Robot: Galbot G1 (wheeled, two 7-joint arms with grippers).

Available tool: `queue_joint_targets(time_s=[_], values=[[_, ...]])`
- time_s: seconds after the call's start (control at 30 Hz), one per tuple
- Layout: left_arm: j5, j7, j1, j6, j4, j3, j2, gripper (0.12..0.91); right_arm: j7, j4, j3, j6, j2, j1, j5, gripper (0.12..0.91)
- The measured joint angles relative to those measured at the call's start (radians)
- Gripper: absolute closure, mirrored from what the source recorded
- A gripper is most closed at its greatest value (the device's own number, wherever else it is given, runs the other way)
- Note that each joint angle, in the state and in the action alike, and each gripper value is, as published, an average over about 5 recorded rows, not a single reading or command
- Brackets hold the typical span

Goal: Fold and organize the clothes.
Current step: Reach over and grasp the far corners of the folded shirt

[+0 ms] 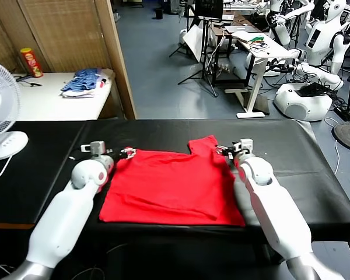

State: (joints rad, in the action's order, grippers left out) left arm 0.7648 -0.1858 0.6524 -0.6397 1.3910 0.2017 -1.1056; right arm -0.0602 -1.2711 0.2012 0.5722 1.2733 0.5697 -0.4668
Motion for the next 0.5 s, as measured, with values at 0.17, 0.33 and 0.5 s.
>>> queue_joint_targets(time_s=[0.17,0.33,0.5], values=[[-0.003,0.000,-0.015,-0.001,-0.036,-0.007,-0.006,0.284,0.004,0.043,0.000,0.009,0.024,-0.012,0.000,0.292],[-0.013,0.020,-0.014,0.003,-0.051,-0.012,-0.002,0.506,0.002,0.064,0.006,0.014,0.037,-0.013,0.001,0.500],[-0.020,0.042,-0.002,0.014,-0.045,-0.011,0.000,0.788,0.007,0.065,0.016,0.016,0.046,-0.008,0.001,0.773]])
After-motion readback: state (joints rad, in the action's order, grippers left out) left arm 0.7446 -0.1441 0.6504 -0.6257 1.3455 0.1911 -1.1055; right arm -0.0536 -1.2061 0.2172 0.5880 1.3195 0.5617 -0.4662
